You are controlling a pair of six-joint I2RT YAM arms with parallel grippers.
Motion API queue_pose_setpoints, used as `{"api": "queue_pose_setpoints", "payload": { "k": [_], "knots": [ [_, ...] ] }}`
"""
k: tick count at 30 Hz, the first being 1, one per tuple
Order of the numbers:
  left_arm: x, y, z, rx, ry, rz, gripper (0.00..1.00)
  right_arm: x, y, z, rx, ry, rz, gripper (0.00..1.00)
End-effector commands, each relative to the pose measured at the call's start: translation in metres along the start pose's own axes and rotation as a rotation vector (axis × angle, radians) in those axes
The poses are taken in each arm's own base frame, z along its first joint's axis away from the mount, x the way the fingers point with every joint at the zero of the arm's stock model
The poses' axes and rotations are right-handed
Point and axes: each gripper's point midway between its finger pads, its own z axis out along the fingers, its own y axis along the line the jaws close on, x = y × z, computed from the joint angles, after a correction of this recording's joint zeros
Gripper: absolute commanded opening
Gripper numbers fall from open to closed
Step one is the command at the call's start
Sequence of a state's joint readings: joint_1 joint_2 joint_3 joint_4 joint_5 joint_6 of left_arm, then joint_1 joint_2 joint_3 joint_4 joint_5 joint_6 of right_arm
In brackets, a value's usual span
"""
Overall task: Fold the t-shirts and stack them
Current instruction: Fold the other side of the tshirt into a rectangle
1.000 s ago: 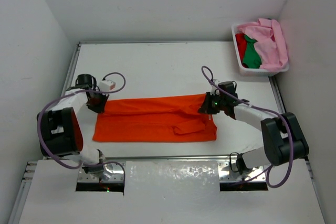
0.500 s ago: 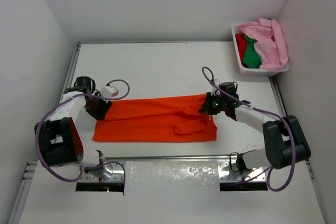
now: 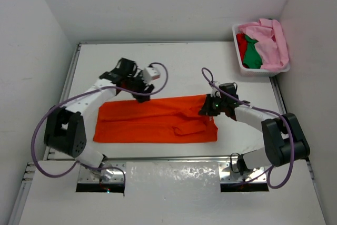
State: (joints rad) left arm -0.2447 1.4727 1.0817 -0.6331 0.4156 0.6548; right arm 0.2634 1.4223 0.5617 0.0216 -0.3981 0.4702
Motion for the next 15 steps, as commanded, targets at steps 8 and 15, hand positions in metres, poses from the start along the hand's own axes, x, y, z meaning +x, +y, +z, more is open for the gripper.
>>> {"api": "queue_pose_setpoints", "payload": {
  "k": [8, 15],
  "knots": [
    [-0.113, -0.114, 0.117, 0.317, -0.172, 0.045, 0.55, 0.004, 0.004, 0.014, -0.056, 0.004, 0.074, 0.0],
    [-0.117, -0.15, 0.145, 0.357, -0.174, 0.147, 0.58, 0.003, 0.005, 0.016, -0.065, -0.005, 0.09, 0.0]
  ]
}}
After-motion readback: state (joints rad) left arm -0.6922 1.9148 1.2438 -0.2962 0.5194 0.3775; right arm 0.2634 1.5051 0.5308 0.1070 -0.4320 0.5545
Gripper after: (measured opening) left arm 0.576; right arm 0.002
